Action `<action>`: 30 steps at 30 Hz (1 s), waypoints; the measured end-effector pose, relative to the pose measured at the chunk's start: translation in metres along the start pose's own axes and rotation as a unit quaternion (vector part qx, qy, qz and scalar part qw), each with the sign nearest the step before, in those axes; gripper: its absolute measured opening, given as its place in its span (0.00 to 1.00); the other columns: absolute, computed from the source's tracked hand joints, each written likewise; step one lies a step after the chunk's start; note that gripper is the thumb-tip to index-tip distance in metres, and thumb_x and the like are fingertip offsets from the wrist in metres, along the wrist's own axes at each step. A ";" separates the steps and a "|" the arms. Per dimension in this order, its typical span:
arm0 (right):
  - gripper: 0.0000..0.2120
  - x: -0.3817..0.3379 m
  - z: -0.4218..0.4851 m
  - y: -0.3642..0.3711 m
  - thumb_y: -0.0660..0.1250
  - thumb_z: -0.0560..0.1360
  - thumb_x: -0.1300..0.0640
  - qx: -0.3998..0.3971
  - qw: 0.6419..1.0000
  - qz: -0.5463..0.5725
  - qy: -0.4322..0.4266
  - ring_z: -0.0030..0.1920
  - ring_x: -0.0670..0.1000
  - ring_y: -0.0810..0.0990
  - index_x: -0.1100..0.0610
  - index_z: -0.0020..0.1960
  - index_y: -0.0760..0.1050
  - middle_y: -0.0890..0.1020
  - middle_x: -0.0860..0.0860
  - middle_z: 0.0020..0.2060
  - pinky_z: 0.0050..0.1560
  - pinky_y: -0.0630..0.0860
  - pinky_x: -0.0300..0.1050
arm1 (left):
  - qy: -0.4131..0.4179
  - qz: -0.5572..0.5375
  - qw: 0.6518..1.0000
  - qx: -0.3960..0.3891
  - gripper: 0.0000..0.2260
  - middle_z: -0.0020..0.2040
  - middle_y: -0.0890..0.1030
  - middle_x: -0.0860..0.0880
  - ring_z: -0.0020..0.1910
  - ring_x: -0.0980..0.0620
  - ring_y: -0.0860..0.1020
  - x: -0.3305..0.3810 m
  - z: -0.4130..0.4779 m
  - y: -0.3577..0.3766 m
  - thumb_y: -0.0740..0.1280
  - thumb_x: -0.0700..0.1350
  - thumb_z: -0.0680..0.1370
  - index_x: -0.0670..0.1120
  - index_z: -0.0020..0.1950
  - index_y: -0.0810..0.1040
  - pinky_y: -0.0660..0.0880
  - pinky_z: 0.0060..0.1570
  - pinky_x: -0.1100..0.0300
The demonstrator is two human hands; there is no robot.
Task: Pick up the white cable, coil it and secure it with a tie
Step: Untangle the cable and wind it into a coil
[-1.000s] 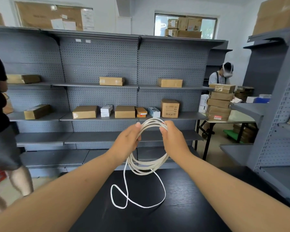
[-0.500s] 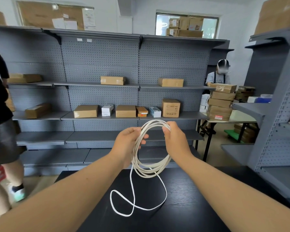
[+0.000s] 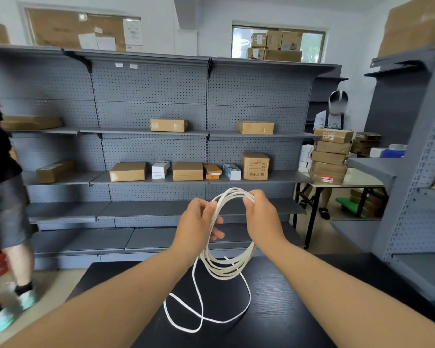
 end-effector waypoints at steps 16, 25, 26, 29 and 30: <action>0.08 0.011 0.001 -0.004 0.52 0.81 0.53 0.023 0.999 -0.017 0.036 0.38 0.51 0.70 0.56 0.50 0.67 0.74 0.52 0.39 0.29 0.61 0.39 | -0.057 -0.178 0.982 -0.036 0.09 0.39 0.82 0.50 0.33 0.55 0.75 -0.006 -0.008 0.008 0.58 0.41 0.81 0.47 0.49 0.78 0.71 0.38 0.61; 0.09 0.006 -0.002 -0.010 0.53 0.81 0.54 0.033 0.999 -0.005 0.024 0.41 0.53 0.71 0.58 0.53 0.69 0.74 0.52 0.41 0.37 0.63 0.45 | -0.122 -0.244 0.962 -0.015 0.05 0.39 0.83 0.48 0.34 0.53 0.81 -0.020 -0.002 0.005 0.64 0.40 0.78 0.44 0.47 0.80 0.75 0.32 0.63; 0.09 0.005 -0.002 -0.010 0.53 0.81 0.54 0.035 0.999 -0.002 0.022 0.41 0.53 0.71 0.58 0.52 0.68 0.74 0.52 0.41 0.37 0.63 0.45 | -0.119 -0.234 0.965 -0.002 0.05 0.38 0.82 0.49 0.34 0.53 0.81 -0.020 0.000 0.003 0.64 0.39 0.78 0.44 0.46 0.80 0.75 0.32 0.63; 0.07 0.004 -0.004 -0.011 0.52 0.81 0.54 0.041 0.999 0.003 0.021 0.40 0.52 0.71 0.55 0.49 0.66 0.74 0.52 0.41 0.32 0.62 0.44 | -0.077 -0.169 0.982 0.042 0.05 0.37 0.81 0.50 0.32 0.56 0.80 -0.013 0.004 -0.004 0.64 0.40 0.78 0.45 0.46 0.80 0.77 0.37 0.62; 0.06 0.004 -0.003 -0.012 0.52 0.81 0.54 0.044 0.999 0.006 0.026 0.39 0.52 0.70 0.54 0.48 0.65 0.74 0.52 0.40 0.31 0.62 0.42 | -0.044 -0.121 0.990 0.056 0.06 0.38 0.81 0.51 0.30 0.59 0.80 -0.008 0.004 -0.006 0.63 0.41 0.78 0.46 0.47 0.80 0.76 0.37 0.66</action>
Point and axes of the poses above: each hand's wrist, its own z-axis towards the middle knuckle, its own y-axis out of the palm, x = y × z, the point moved 9 cm from there along z, towards the middle knuckle
